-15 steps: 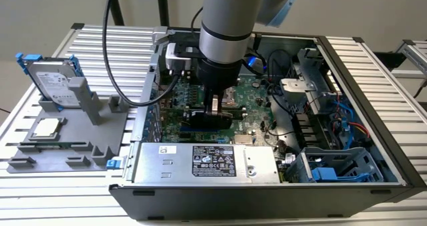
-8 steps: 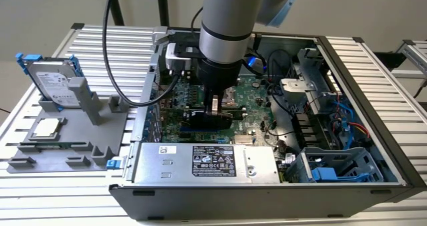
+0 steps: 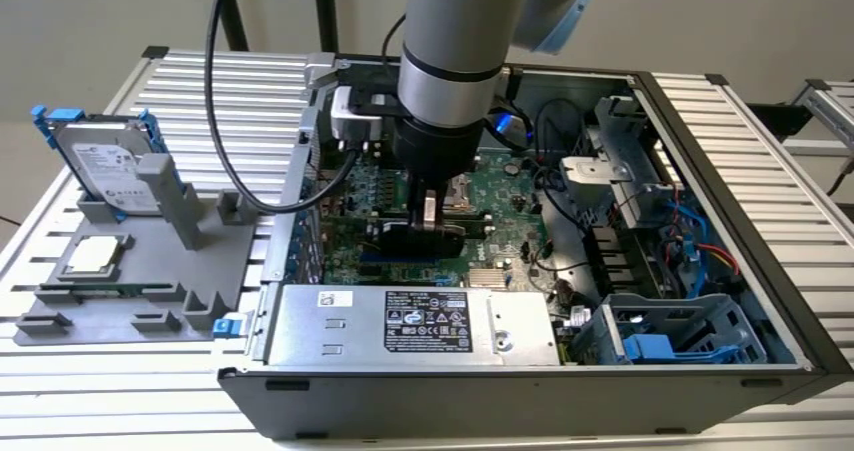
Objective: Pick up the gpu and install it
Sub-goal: 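Insert the gpu into the slot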
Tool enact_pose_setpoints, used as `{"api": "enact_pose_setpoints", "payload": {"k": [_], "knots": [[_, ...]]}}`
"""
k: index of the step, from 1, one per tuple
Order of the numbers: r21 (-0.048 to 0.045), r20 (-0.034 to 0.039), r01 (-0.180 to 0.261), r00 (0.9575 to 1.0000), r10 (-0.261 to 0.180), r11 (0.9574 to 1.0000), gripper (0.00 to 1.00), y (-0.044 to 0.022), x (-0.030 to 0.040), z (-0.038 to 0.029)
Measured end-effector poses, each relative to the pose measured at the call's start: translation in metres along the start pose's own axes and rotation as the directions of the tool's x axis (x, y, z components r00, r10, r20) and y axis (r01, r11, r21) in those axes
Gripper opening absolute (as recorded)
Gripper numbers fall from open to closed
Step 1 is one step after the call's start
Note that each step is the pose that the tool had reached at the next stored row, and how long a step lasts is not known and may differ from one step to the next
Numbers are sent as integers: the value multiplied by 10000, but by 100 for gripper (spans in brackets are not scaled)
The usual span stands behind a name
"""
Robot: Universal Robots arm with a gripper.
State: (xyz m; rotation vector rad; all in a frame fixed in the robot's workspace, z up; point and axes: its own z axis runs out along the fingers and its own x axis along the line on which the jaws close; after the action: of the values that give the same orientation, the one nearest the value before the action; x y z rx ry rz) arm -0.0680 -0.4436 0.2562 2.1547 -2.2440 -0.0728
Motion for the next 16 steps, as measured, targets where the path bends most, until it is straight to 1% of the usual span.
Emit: {"api": "enact_pose_setpoints", "payload": {"k": [5, 11, 16], "knots": [[0, 0, 10, 10000, -10, 10000, 0, 21, 2, 10], [-1, -7, 11, 10000, -11, 10000, 0, 24, 3, 42], [0, -2, 11, 10000, -11, 10000, 0, 25, 2, 47]]}}
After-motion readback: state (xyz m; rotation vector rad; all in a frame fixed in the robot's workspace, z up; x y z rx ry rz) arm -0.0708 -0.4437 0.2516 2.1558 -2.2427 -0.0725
